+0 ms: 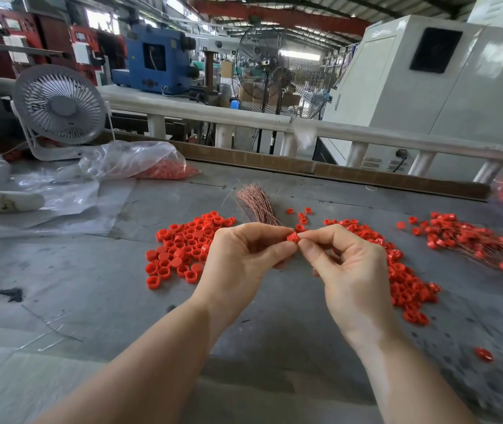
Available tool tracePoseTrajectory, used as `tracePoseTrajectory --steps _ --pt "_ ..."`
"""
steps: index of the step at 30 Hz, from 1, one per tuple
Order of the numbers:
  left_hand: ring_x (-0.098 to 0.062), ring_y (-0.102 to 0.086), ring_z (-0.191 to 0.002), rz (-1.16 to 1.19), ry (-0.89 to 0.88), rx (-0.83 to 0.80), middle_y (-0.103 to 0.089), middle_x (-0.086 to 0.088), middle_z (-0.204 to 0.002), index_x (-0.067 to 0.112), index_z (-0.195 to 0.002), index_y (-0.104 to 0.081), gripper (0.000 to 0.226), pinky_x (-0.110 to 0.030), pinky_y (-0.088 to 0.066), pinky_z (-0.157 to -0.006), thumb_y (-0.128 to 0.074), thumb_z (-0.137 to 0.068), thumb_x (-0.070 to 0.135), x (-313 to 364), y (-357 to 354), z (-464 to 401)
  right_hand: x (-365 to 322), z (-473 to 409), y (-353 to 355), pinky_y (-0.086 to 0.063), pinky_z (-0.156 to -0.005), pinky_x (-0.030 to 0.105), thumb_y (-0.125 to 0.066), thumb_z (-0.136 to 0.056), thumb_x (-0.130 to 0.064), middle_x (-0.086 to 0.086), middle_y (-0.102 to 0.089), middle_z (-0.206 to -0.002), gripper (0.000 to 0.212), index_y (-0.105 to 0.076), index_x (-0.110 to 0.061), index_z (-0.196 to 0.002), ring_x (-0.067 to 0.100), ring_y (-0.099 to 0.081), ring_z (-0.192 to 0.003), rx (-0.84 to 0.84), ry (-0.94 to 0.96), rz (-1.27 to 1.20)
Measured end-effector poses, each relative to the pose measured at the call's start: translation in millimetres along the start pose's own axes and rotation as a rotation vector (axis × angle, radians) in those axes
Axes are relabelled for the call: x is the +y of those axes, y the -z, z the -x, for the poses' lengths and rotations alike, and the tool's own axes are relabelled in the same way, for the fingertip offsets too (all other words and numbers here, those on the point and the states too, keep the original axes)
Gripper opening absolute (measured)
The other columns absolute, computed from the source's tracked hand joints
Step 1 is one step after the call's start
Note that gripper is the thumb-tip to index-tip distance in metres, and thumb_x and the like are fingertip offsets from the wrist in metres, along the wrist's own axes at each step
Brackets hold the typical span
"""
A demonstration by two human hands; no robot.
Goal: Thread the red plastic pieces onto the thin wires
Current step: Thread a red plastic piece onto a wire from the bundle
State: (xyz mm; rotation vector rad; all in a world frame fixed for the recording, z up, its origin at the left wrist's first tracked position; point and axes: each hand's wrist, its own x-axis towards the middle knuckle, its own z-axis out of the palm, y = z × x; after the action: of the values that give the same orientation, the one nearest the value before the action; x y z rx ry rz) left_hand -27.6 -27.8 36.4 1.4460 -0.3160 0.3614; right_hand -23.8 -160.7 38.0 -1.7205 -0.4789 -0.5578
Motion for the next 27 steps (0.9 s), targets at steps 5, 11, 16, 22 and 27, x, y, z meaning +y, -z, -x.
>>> tracePoseTrajectory --steps 5,11,16,22,27 --pt "0.0 -0.057 -0.051 -0.067 -0.032 0.045 -0.066 0.007 -0.056 0.011 -0.082 -0.072 0.016 -0.01 -0.044 -0.051 -0.071 -0.074 -0.002 0.5 0.0 0.4 -2.6 2.1 -0.3 -0.044 -0.068 0.011 -0.063 -0.082 0.005 -0.009 -0.068 -0.076 0.029 -0.069 -0.023 -0.082 0.003 -0.062 -0.073 -0.049 0.048 0.049" --pt "0.0 -0.055 -0.048 -0.093 -0.034 0.078 -0.064 0.009 -0.052 0.011 -0.081 -0.072 0.015 -0.009 -0.042 -0.049 -0.07 -0.074 -0.002 1.9 -1.2 1.6 -2.0 3.0 -2.4 -0.043 -0.075 0.011 -0.061 -0.08 0.013 -0.001 -0.068 -0.082 0.028 -0.069 -0.013 -0.087 0.005 -0.062 -0.081 -0.06 0.106 0.137" --pt "0.001 -0.055 -0.047 -0.095 -0.025 0.102 -0.063 0.01 -0.05 0.012 -0.079 -0.07 0.019 -0.008 -0.042 -0.048 -0.068 -0.075 -0.006 2.4 -3.4 1.8 1.6 4.0 -6.0 -0.041 -0.073 0.007 -0.058 -0.079 0.008 -0.004 -0.063 -0.083 0.021 -0.068 -0.009 -0.086 -0.002 -0.058 -0.081 -0.041 0.185 0.194" --pt "-0.006 -0.067 -0.066 0.061 0.1 0.076 -0.073 0.001 -0.072 0.013 -0.088 -0.071 0.018 -0.014 -0.051 -0.062 -0.067 -0.076 -0.001 -0.4 -3.1 1.6 4.8 4.8 -9.1 -0.042 -0.079 0.008 -0.056 -0.081 0.01 -0.01 -0.06 -0.087 0.024 -0.071 -0.006 -0.09 0.001 -0.057 -0.086 0.01 0.226 0.249" --pt "-0.008 -0.065 -0.063 0.284 0.203 0.052 -0.073 -0.004 -0.074 0.013 -0.082 -0.074 0.023 -0.016 -0.051 -0.062 -0.073 -0.058 0.017 -3.1 -0.5 0.1 4.7 4.0 -7.8 -0.044 -0.084 0.011 -0.054 -0.083 0.016 -0.007 -0.064 -0.091 0.032 -0.073 -0.007 -0.093 0.003 -0.059 -0.09 0.002 0.22 0.269"
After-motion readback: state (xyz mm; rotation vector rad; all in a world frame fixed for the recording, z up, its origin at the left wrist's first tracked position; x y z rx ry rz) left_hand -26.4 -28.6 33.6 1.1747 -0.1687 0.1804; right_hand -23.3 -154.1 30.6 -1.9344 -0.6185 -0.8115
